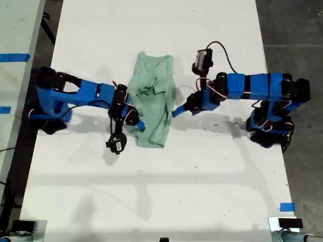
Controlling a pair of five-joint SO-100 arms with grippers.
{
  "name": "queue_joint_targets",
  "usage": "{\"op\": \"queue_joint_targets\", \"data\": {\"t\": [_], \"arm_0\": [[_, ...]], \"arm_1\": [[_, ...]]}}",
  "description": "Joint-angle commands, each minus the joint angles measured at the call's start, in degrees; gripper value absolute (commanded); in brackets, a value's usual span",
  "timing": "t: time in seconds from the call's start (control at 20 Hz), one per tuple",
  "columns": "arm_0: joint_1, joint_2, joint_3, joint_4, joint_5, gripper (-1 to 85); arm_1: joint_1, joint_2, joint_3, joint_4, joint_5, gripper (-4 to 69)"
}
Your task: Fold tshirt
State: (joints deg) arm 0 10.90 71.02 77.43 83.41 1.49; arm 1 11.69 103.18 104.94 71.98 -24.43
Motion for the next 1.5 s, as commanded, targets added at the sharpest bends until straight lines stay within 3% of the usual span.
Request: {"op": "queue_joint_targets", "data": {"t": [0.0, 0.15, 0.4, 0.55, 0.85, 0.9, 0.95, 1.0, 1.05, 1.15, 1.25, 1.45], "arm_0": [[1.23, 9.58, -6.68, 9.67, -0.35, 33.8], [1.32, 21.62, -2.55, 13.18, -0.88, 33.9], [0.88, 32.7, 10.37, 11.6, -1.93, 33.8], [1.23, 33.31, 15.29, 5.71, -1.85, 33.8], [1.14, 20.04, 20.92, -15.29, 1.67, 32.2], [0.88, 16.52, 20.48, -16.96, 1.76, 29.6], [0.7, 13.89, 20.21, -18.28, 1.58, 23.2], [0.53, 12.39, 20.21, -19.34, 1.32, 9.9], [0.35, 11.51, 20.3, -20.04, 1.32, 7.1], [0.0, 10.81, 20.48, -20.74, 1.05, 1.0], [-0.09, 12.39, 20.21, -19.95, 0.62, 0.1], [0.7, 16.26, 10.72, -6.86, -0.7, 0.1]], "arm_1": [[-0.7, 3.52, -0.62, -0.79, 0.35, 32.6], [-0.62, 3.6, -0.53, -0.97, 0.53, 32.7], [-0.44, 9.58, 1.58, 3.08, 1.05, 33.1], [-0.44, 12.13, 3.08, 3.69, 1.49, 32.9], [-0.44, 12.13, 3.08, 4.04, 1.85, 32.9], [-0.35, 12.13, 2.99, 4.04, 1.85, 32.9], [-0.26, 12.13, 2.99, 4.04, 1.85, 32.9], [-0.26, 12.13, 3.08, 4.04, 1.85, 32.9], [-0.26, 12.04, 3.34, 4.04, 1.85, 32.9], [-0.26, 12.04, 4.31, 3.78, 2.02, 32.9], [-0.18, 12.13, 5.1, 3.25, 2.11, 33.0], [0.18, 12.13, 6.33, 2.11, 1.85, 33.1]]}}
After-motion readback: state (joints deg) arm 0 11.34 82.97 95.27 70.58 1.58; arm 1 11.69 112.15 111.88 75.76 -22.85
